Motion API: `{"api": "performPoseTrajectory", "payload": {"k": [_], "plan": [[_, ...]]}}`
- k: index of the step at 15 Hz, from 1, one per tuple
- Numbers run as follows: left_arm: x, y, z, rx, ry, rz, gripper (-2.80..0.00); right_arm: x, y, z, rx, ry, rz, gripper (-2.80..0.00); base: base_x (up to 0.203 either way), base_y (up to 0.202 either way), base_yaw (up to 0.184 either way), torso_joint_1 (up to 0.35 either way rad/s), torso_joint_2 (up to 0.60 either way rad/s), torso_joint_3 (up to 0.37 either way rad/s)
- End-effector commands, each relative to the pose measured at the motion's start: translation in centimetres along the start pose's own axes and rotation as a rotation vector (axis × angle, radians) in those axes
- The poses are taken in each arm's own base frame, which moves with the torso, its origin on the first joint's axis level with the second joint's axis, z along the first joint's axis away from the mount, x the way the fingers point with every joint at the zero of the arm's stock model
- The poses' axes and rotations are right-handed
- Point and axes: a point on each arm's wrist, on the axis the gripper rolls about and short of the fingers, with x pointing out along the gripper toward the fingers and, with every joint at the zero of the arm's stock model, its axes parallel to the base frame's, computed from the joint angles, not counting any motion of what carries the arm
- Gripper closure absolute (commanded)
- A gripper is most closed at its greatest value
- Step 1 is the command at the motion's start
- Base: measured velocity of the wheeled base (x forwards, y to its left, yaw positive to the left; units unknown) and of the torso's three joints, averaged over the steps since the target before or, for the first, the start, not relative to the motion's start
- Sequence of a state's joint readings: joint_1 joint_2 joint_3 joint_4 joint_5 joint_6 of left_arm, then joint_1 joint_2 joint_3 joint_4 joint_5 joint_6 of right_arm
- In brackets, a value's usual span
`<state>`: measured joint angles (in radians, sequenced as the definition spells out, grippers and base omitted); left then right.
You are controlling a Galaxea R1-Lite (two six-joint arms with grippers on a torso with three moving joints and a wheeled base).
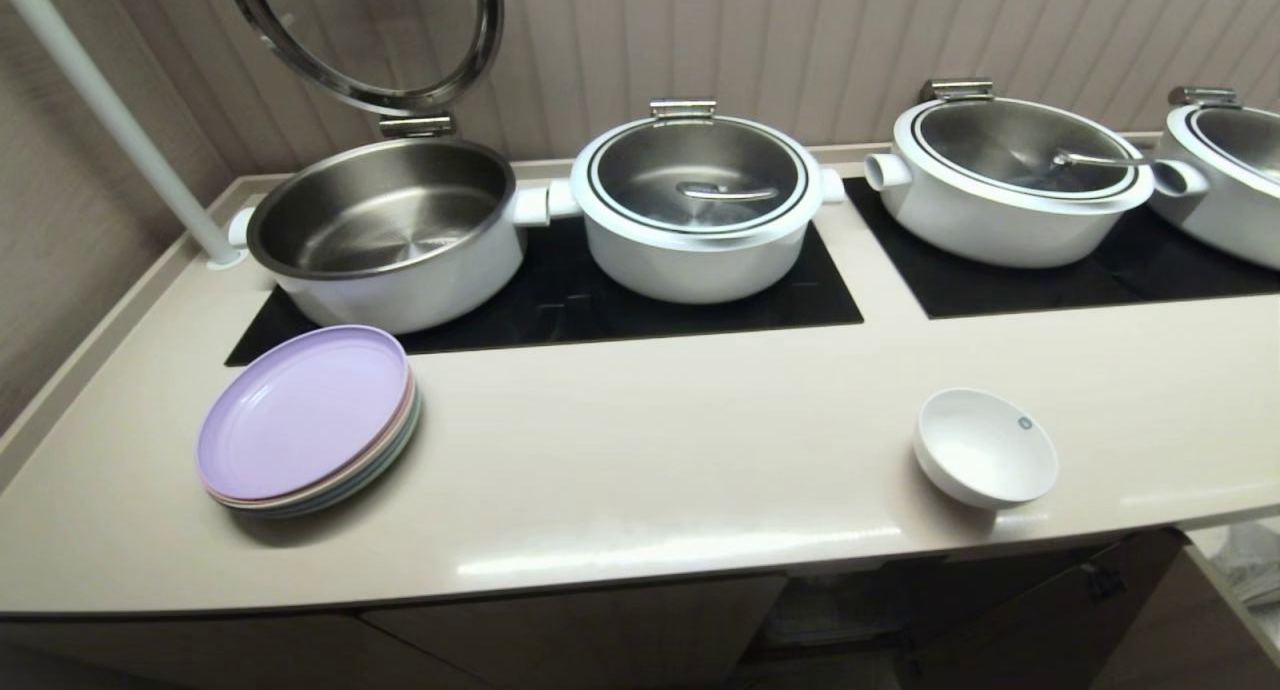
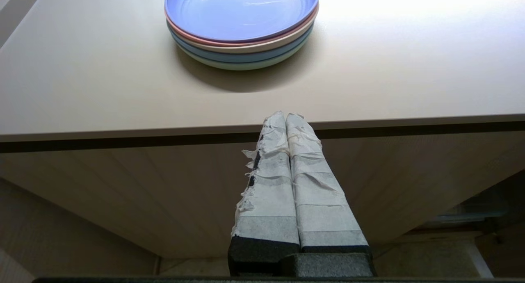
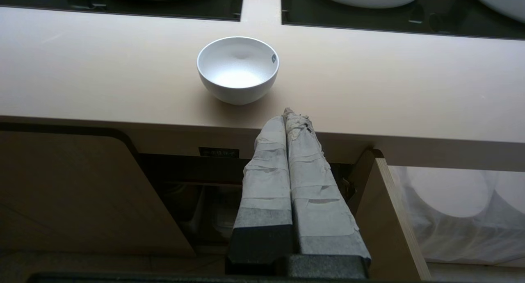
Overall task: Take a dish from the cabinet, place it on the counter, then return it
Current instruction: Pick up the bowl from the table
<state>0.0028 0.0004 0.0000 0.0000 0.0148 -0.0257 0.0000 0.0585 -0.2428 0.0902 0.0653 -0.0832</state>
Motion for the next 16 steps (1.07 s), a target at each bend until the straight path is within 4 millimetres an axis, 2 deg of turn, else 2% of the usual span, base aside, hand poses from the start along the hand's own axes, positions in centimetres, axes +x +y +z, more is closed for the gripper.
{"api": "performPoseTrajectory", "payload": {"k": [1,16], "plan": [[0.0,0.0,0.0,0.0,0.0,0.001,0.0,0.04,0.0,-0.01,-0.001,0.003,0.001,0.0,0.0,0.0,0.0,0.0,0.0,0.0],[0.0,0.0,0.0,0.0,0.0,0.001,0.0,0.04,0.0,-0.01,-0.001,0.003,0.001,0.0,0.0,0.0,0.0,0.0,0.0,0.0]]}}
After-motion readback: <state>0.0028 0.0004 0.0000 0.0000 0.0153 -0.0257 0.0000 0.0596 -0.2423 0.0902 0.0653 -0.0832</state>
